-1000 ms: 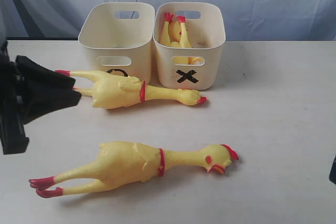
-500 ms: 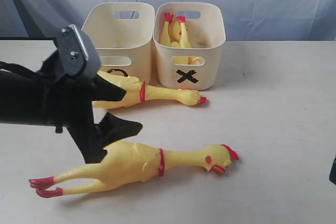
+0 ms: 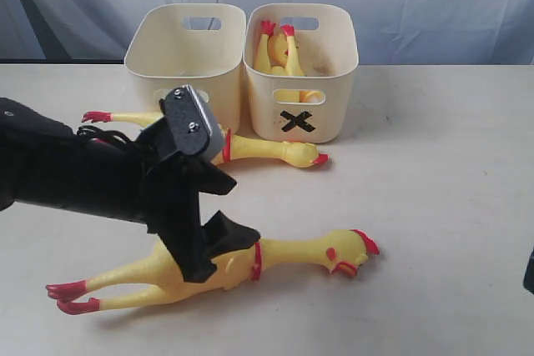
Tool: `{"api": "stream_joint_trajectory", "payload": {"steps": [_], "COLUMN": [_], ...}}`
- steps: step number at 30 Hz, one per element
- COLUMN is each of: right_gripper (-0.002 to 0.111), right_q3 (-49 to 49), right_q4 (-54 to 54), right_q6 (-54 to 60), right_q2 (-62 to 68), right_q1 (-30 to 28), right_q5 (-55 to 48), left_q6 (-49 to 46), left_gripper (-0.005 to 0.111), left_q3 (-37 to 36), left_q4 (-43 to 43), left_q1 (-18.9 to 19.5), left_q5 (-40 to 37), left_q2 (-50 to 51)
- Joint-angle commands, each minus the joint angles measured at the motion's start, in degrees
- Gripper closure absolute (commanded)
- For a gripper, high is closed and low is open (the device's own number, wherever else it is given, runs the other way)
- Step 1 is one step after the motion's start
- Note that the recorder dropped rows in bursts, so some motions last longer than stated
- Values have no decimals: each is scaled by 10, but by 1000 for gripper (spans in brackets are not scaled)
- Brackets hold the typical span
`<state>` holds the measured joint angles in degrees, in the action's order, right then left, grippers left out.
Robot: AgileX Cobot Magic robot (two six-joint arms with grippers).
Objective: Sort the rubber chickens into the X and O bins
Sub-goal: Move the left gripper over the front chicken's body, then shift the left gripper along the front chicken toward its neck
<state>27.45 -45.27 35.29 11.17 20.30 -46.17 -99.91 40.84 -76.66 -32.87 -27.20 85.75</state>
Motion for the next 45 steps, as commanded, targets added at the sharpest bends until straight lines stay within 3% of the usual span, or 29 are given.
{"api": "stream_joint_trajectory", "payload": {"steps": [1, 7, 17, 22, 27, 36, 45], "right_gripper": [109, 109, 109, 109, 109, 109, 109], "right_q3": [-3, -3, -3, -3, -3, -3, -3], "right_q4": [0, 0, 0, 0, 0, -1, -3], "right_q6": [2, 2, 2, 2, 2, 2, -5], "right_q2": [-4, -4, -4, -4, -4, -4, -4], "right_q1": [-3, -3, -3, -3, -3, -3, -3], "right_q5": [0, -8, -9, -9, -10, -18, -20], "left_q6": [3, 3, -11, 44, 219, 483, 518], "left_gripper": [37, 37, 43, 40, 29, 29, 29], "left_q3": [22, 27, 27, 27, 27, 37, 71], "left_q4": [-96, -171, -147, -35, 136, 494, 554], "left_q1": [-8, -8, -8, -8, -8, -8, -8], "left_q5": [3, 4, 23, 23, 29, -38, -128], "left_q2": [2, 2, 2, 2, 2, -6, -60]}}
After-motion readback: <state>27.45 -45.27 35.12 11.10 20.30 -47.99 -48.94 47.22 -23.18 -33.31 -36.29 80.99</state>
